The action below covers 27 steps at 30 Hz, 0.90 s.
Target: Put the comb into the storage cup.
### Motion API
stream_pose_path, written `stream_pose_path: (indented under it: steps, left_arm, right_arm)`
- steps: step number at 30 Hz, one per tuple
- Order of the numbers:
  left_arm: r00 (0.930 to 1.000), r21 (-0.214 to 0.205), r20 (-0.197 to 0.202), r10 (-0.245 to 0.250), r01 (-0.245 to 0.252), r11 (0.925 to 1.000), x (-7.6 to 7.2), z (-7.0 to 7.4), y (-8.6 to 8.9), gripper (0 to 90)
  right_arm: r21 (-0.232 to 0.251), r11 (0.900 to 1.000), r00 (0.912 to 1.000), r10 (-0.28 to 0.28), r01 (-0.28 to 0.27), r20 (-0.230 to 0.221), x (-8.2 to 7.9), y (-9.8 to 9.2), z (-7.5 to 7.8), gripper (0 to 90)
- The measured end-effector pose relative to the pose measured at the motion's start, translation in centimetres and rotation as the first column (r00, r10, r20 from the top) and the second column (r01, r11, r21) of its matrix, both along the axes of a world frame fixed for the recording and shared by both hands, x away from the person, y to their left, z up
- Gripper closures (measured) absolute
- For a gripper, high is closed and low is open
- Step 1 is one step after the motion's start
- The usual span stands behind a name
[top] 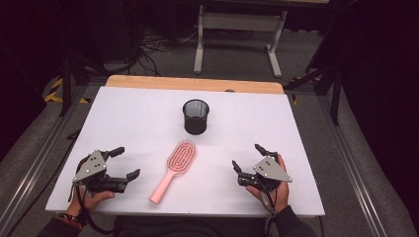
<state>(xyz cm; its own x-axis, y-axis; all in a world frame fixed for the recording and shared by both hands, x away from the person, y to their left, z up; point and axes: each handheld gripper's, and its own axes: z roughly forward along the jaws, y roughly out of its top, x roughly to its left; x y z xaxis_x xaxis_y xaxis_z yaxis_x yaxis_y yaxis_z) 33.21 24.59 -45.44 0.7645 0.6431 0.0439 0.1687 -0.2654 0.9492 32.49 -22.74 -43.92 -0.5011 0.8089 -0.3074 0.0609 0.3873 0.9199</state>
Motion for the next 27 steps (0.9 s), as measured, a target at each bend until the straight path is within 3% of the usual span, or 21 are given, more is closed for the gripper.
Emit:
stream_pose_path:
  steps: [6, 11, 13, 15, 18, 20, 22, 23, 25, 27]
  left_arm:
    - [0.9983, 0.031, -0.047, 0.035, -0.034, 0.9989, 0.3, -0.1, -0.3, 9.8]
    - [0.9964, 0.037, -0.077, 0.035, -0.032, 0.9988, 0.5, 0.1, -0.4, 9.8]
    - [0.9886, 0.087, -0.127, 0.081, -0.070, 0.9937, 0.8, 0.3, -0.9, 10.4]
    - [0.9755, 0.150, -0.180, 0.126, -0.099, 0.9836, 1.0, 0.7, -1.7, 13.0]
    - [0.9683, 0.235, -0.206, 0.140, -0.090, 0.9677, 0.8, 1.8, -3.2, 13.8]
    - [0.9504, 0.285, -0.262, 0.167, -0.089, 0.9545, 1.0, 2.4, -4.3, 15.2]
    - [0.9202, 0.292, -0.356, 0.163, -0.056, 0.9547, 1.4, 2.8, -5.4, 15.1]
    - [0.9097, 0.304, -0.383, 0.161, -0.040, 0.9517, 1.5, 2.8, -6.1, 15.3]
    - [0.8953, 0.331, -0.417, 0.157, -0.012, 0.9436, 1.7, 2.7, -7.4, 15.4]
    - [0.8852, 0.370, -0.435, 0.165, 0.009, 0.9289, 2.0, 2.5, -8.6, 16.6]
  right_arm:
    - [-0.011, 0.9999, 1.0000, -0.001, 0.001, -0.008, 0.2, -0.1, -0.2, 12.6]
    - [-0.023, 0.9997, 0.9995, -0.012, 0.011, -0.029, 0.5, -0.2, -0.4, 12.5]
    - [-0.029, 0.9995, 0.9992, -0.014, 0.013, -0.038, 0.6, -0.2, -0.5, 12.6]
    - [-0.031, 0.9994, 0.9992, -0.018, 0.017, -0.037, 0.7, -0.3, -0.7, 13.1]
    - [-0.029, 0.9991, 0.9984, -0.032, 0.030, -0.048, 1.1, -0.6, -0.9, 13.3]
    - [-0.019, 0.9992, 0.9973, -0.036, 0.035, -0.064, 1.4, -0.8, -1.1, 13.3]
    - [-0.011, 0.9993, 0.9970, -0.037, 0.036, -0.068, 1.6, -1.0, -1.2, 13.5]
    - [-0.011, 0.9992, 0.9973, -0.039, 0.038, -0.062, 1.6, -1.1, -1.2, 14.0]
    - [-0.006, 0.9993, 0.9973, -0.038, 0.038, -0.063, 1.7, -1.2, -1.2, 14.2]
    - [-0.011, 0.9994, 0.9972, -0.034, 0.033, -0.067, 1.8, -1.2, -1.2, 14.2]
